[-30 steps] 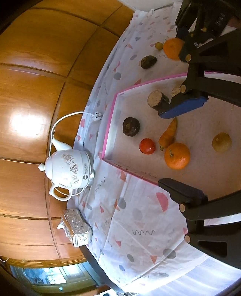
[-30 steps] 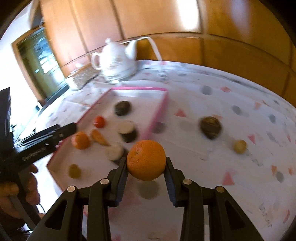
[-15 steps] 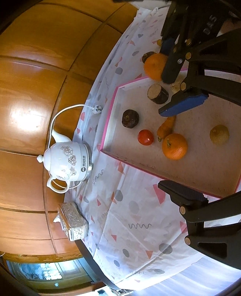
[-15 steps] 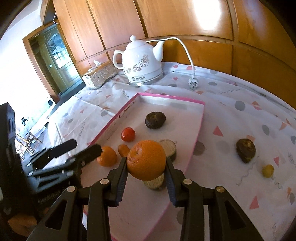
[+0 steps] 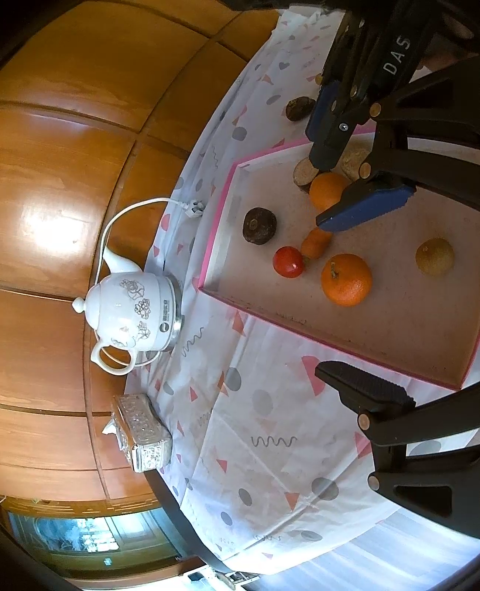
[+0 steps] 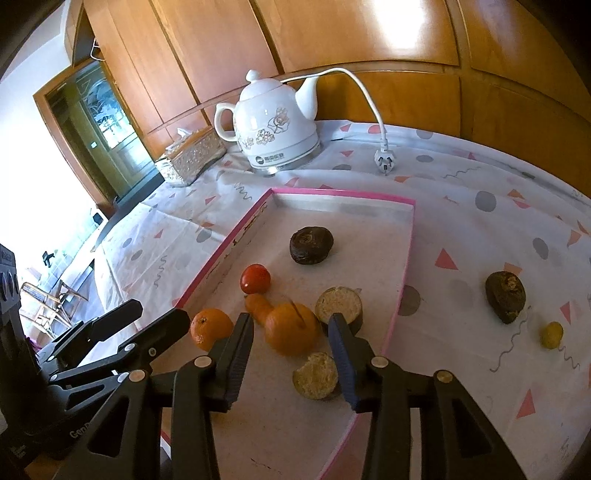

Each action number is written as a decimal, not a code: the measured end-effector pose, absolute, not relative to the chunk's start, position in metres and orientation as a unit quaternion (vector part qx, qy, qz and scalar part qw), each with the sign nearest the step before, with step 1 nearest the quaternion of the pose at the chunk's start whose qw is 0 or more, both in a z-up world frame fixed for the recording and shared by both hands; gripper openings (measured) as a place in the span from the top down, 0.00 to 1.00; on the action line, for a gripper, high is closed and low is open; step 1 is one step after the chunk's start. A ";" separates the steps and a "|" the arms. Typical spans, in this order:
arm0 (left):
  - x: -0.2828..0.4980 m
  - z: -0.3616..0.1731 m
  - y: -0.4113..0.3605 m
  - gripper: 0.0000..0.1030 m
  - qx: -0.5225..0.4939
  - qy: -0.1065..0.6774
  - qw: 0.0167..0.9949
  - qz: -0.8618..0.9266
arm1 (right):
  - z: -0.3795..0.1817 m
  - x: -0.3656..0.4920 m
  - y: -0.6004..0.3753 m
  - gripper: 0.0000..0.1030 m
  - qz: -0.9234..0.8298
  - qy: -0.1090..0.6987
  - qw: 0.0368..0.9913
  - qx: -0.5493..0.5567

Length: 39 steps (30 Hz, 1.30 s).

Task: Organize fruits
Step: 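Open both grippers to release the root piece and orange into the tray, then move the right gripper to the small yellow fruit and grasp it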

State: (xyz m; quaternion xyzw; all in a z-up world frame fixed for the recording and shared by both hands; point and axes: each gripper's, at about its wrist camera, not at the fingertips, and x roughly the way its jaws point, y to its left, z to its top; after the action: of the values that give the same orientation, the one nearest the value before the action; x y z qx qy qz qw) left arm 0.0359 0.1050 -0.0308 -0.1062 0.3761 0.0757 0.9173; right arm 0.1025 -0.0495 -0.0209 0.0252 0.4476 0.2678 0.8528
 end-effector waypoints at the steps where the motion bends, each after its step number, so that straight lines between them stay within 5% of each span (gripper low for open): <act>1: 0.036 -0.031 0.105 0.29 -0.105 0.376 0.918 0.075 | -0.021 0.102 -0.051 0.59 0.266 0.448 0.853 0.027; 39: 0.031 -0.028 0.013 0.29 -0.026 0.375 0.925 -0.062 | -0.051 0.098 -0.228 0.59 0.042 0.453 0.883 0.113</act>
State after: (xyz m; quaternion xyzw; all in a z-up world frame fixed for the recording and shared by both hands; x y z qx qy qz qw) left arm 0.0314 0.0125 -0.0278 -0.0264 0.3746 -0.0616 0.9247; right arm 0.0977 -0.2281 -0.0510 0.1134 0.4530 0.0416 0.8833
